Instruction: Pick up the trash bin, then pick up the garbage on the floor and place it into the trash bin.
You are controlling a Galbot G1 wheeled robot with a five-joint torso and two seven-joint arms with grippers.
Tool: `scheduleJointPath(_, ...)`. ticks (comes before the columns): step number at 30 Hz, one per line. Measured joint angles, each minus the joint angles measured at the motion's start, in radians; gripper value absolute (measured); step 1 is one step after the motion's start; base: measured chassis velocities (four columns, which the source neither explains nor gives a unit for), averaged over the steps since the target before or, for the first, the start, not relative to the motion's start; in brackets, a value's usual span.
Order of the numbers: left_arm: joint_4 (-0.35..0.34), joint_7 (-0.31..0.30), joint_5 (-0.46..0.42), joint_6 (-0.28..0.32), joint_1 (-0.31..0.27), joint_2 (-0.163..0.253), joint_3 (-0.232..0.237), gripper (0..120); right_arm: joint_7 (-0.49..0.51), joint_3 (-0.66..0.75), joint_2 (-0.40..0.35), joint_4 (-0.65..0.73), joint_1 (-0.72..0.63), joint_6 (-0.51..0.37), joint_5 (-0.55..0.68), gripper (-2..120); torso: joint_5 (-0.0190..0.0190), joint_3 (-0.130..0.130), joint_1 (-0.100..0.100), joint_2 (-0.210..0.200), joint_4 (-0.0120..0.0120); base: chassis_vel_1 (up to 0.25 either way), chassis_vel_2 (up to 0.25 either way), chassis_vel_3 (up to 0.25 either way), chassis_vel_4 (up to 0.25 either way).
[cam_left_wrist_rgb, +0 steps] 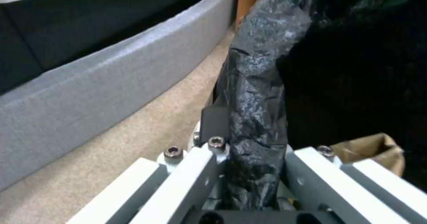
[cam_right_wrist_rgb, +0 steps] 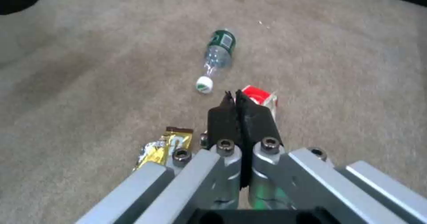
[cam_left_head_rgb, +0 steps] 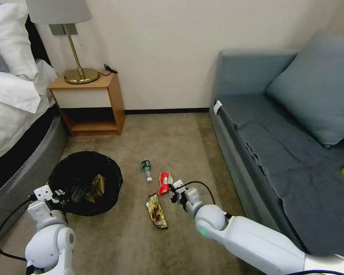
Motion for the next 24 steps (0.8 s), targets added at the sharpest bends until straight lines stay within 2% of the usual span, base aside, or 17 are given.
scheduleJointPath(2, -0.010, 0.000, 0.000, 0.000, 0.004, 0.000, -0.002, 2, 0.007, -0.011, 0.018, -0.009, -0.003, -0.003, 0.012, 0, 0.0006, 0.000, 0.000, 0.000, 0.0001, 0.000, 0.000, 0.000, 0.000)
scheduleJointPath(5, -0.018, 0.000, -0.002, 0.000, 0.007, 0.000, -0.007, 2, 0.006, -0.026, 0.033, -0.020, -0.002, -0.008, 0.029, 7, 0.0000, 0.000, 0.000, 0.000, 0.0001, 0.000, 0.000, 0.000, 0.000)
scheduleJointPath(8, -0.046, 0.000, -0.010, 0.001, 0.017, 0.000, -0.014, 2, 0.002, -0.072, 0.090, -0.072, 0.018, -0.030, 0.071, 22, 0.0000, 0.000, 0.000, 0.000, 0.0002, 0.000, 0.000, 0.000, 0.000)
scheduleJointPath(9, -0.046, 0.000, -0.010, 0.001, 0.017, 0.000, -0.014, 2, 0.002, -0.072, 0.090, -0.072, 0.018, -0.030, 0.071, 22, 0.0000, 0.000, 0.000, 0.000, 0.0002, 0.000, 0.000, 0.000, 0.000)
scheduleJointPath(12, -0.073, 0.001, -0.017, 0.004, 0.026, -0.002, -0.018, 2, -0.006, -0.125, 0.161, -0.152, 0.045, -0.040, 0.095, 35, 0.0001, 0.000, 0.000, 0.000, 0.0003, 0.000, 0.000, 0.000, 0.000)
scheduleJointPath(13, -0.073, 0.001, -0.017, 0.004, 0.026, -0.002, -0.018, 2, -0.006, -0.125, 0.161, -0.152, 0.045, -0.040, 0.095, 35, 0.0001, 0.000, 0.000, 0.000, 0.0003, 0.000, 0.000, 0.000, 0.000)
scheduleJointPath(16, -0.095, 0.001, -0.022, 0.004, 0.037, -0.003, -0.026, 2, -0.024, -0.175, 0.225, -0.265, 0.066, -0.024, 0.089, 50, 0.0002, 0.000, 0.000, 0.000, 0.0005, 0.000, 0.000, 0.000, 0.000)
scheduleJointPath(24, -0.122, 0.002, -0.033, -0.002, 0.053, -0.006, -0.031, 2, -0.059, -0.214, 0.261, -0.400, 0.066, 0.006, 0.060, 77, 0.0001, 0.000, 0.000, 0.000, 0.0002, 0.000, 0.000, 0.000, 0.000)
